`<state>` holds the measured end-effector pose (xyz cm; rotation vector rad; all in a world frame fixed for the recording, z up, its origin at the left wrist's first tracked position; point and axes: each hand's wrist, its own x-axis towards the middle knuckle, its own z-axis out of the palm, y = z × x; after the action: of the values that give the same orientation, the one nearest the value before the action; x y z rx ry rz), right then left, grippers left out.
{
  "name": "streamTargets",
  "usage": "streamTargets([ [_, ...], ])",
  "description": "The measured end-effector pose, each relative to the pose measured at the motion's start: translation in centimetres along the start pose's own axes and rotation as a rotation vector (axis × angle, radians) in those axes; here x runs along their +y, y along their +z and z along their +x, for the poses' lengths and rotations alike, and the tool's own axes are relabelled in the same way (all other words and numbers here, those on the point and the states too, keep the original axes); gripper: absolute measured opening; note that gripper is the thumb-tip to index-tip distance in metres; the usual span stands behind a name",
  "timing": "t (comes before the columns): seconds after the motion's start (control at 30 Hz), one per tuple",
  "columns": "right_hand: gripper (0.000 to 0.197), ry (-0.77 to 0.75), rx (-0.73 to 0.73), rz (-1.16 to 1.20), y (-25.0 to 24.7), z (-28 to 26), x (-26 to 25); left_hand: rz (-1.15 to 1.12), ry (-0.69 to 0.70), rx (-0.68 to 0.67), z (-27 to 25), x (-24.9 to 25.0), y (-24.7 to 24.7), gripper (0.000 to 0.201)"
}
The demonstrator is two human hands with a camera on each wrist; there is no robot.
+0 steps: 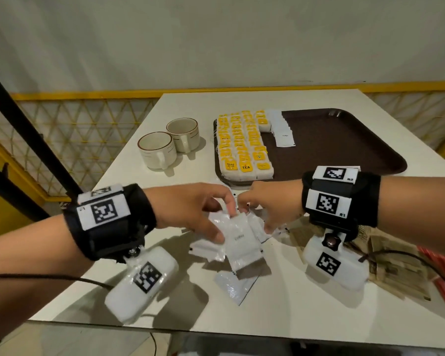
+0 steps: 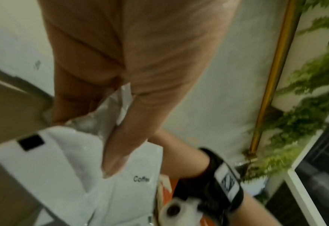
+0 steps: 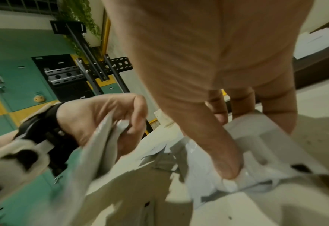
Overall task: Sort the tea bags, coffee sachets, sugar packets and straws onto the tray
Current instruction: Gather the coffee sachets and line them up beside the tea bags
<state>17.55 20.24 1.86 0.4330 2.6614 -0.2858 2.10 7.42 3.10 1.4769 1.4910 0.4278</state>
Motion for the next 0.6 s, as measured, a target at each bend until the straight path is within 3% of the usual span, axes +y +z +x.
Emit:
streamTargets([
  [0.13,0.055,0.049,0.002,0.05,0.0,0.1,0.6,0.282,0.019,-0.158,2.0,0.6,2.4,0.03],
  [0.23,0.058,0.059,0.014,0.063,0.1,-0.1,0.8,0.386,-0.018,-0.209,3.2,1.1,3.2,0.03],
  [0.4,0.056,0.075,0.025,0.084,0.4,-0.5,1.0,0.658,0.06,-0.226,4.1,1.8,4.2,0.025],
  [0.6,0.034,0.082,0.156,0.252,-0.8,-2.0,2.3,0.686,0.05,-0.237,4.0,1.7,4.0,0.025],
])
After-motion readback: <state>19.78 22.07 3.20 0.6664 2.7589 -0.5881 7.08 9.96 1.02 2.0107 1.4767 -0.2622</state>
